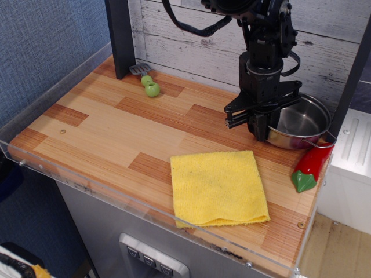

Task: Place the silver bowl left of the orange cloth.

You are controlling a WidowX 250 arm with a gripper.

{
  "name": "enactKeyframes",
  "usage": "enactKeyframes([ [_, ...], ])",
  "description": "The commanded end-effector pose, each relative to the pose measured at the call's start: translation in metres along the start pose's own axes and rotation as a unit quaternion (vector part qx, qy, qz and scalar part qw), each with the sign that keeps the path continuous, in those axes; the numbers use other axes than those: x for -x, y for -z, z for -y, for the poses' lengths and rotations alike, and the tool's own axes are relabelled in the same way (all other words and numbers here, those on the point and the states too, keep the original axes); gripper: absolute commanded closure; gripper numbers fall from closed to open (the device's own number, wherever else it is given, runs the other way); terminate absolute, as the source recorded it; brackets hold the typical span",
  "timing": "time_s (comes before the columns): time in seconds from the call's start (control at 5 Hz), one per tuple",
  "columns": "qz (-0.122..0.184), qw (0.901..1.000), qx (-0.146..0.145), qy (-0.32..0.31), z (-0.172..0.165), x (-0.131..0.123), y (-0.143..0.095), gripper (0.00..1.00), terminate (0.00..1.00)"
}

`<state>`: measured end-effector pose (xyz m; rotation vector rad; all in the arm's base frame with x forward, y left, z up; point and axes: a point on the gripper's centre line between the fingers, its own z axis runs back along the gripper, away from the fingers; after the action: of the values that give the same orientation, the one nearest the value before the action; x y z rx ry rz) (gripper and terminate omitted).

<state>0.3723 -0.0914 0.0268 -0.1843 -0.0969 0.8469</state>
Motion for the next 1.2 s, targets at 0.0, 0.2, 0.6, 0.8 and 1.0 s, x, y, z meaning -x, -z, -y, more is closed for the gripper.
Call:
enactKeyframes([
  [0.0, 0.038, 0.9931, 0.102, 0.043, 0.017, 0.006, -0.081, 1.0, 0.0],
  [0.2, 0.036, 0.9924, 0.106, 0.051, 0.0, 0.004, -0.099, 1.0, 0.0],
  [0.6, 0.04, 0.9905, 0.117, 0.059, -0.063, -0.001, -0.127, 1.0, 0.0],
  [0.8, 0.045, 0.9916, 0.112, 0.047, -0.097, -0.008, -0.139, 1.0, 0.0],
  [1.0, 0.051, 0.9922, 0.109, 0.032, -0.125, -0.02, -0.145, 1.0, 0.0],
])
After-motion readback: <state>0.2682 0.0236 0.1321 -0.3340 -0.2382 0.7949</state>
